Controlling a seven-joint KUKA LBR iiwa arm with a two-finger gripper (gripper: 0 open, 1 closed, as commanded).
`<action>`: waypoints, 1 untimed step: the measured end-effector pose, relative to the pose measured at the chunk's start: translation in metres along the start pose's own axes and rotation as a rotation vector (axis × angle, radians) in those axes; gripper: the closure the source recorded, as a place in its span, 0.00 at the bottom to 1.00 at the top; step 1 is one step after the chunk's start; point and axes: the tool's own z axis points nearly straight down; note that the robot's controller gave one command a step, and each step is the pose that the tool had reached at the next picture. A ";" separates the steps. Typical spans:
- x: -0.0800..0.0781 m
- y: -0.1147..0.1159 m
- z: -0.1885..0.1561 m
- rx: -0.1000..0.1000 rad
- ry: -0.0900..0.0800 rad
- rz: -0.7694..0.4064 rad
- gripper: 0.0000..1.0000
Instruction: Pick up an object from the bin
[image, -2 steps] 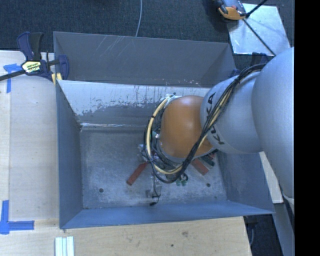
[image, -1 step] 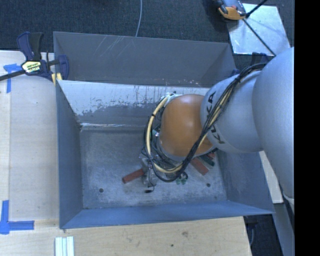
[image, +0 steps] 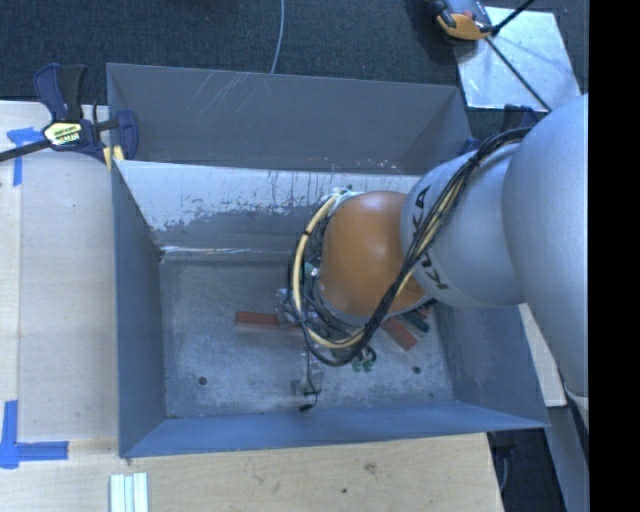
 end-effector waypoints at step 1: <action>0.000 0.000 0.000 0.000 0.000 0.000 0.00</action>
Offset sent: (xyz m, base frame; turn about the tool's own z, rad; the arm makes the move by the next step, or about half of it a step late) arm 0.0769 0.0276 0.0138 -0.0782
